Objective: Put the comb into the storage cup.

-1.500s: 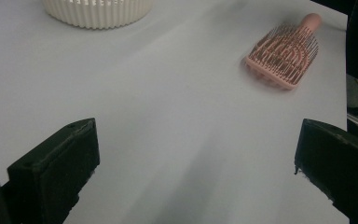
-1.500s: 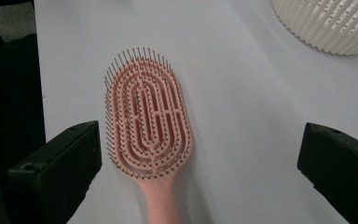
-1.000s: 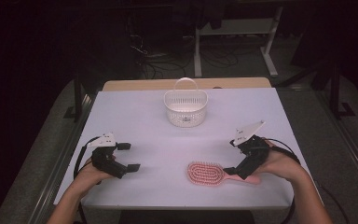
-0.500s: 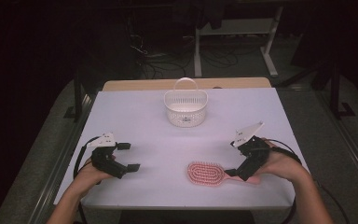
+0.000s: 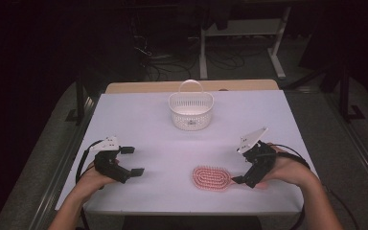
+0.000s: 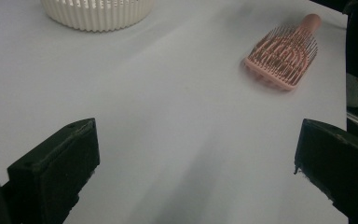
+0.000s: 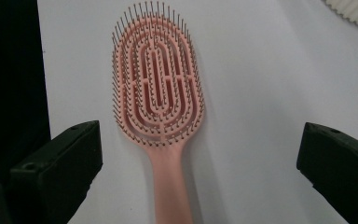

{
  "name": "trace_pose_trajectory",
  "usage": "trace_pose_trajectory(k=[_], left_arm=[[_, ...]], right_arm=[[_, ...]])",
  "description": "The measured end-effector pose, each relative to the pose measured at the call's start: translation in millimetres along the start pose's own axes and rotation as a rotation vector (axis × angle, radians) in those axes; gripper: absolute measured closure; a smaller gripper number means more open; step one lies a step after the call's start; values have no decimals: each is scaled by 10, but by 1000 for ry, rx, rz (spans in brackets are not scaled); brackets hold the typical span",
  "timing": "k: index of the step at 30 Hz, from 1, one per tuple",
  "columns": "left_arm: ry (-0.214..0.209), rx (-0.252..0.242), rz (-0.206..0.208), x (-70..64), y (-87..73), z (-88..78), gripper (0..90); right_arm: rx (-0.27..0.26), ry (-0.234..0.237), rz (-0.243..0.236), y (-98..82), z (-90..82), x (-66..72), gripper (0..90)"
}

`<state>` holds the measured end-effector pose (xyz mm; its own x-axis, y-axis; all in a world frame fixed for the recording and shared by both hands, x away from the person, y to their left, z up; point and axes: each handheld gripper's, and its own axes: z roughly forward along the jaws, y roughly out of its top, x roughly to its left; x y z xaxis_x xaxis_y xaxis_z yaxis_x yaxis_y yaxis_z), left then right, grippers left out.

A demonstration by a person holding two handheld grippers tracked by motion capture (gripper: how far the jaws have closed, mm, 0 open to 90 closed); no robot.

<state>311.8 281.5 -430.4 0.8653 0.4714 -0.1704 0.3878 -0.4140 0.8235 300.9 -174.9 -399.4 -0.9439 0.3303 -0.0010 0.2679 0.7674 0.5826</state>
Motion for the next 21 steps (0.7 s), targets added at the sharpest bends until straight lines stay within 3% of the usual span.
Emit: trace_pose_trajectory(k=[4,21], left_arm=[[-2,4,5,-7,2,6,0],[-1,3,8,-9,7,3,0]], right_arm=[[11,1,-11,-5,11,7,44],[79,11,-51,14,103,45,73]])
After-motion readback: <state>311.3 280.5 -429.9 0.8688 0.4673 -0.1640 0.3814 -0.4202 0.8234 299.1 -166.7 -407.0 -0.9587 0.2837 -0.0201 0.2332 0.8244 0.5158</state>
